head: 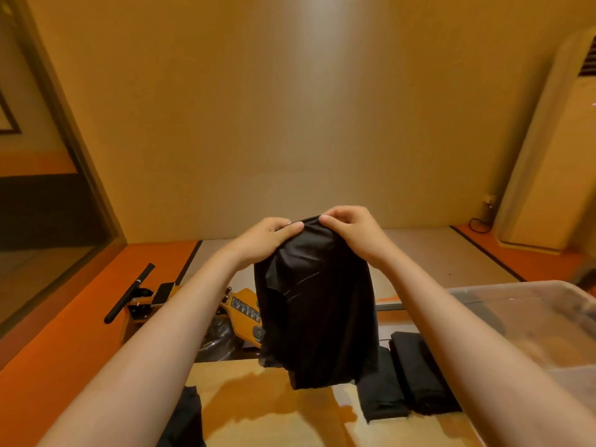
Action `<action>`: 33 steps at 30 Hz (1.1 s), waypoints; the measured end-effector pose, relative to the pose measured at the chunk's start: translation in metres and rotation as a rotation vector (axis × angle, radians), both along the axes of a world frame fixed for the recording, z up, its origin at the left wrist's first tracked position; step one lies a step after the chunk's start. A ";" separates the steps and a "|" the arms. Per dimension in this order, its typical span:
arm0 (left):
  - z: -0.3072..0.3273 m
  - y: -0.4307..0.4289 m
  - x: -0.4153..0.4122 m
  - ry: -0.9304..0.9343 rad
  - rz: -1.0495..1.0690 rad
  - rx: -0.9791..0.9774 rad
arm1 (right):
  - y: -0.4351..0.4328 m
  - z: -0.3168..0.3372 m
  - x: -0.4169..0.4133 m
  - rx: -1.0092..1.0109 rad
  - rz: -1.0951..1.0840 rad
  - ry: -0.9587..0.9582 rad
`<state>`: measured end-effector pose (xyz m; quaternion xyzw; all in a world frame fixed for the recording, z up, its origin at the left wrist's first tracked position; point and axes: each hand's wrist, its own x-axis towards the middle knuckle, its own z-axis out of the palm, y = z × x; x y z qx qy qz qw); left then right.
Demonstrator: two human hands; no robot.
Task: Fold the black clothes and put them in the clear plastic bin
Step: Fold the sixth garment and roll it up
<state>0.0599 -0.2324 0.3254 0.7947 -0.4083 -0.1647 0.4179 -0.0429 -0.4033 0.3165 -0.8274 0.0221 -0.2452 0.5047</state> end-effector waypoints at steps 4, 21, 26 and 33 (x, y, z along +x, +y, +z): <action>0.004 0.002 0.000 0.124 -0.111 -0.007 | -0.003 0.002 -0.012 0.102 0.067 0.044; -0.126 0.009 0.012 0.352 0.296 -0.046 | 0.023 -0.096 0.018 0.013 -0.245 0.343; -0.296 0.078 -0.009 0.514 0.666 0.272 | 0.074 -0.218 -0.021 -0.167 -0.046 0.686; -0.323 0.120 -0.044 -0.031 0.505 0.314 | 0.116 -0.283 -0.056 -0.188 0.119 0.733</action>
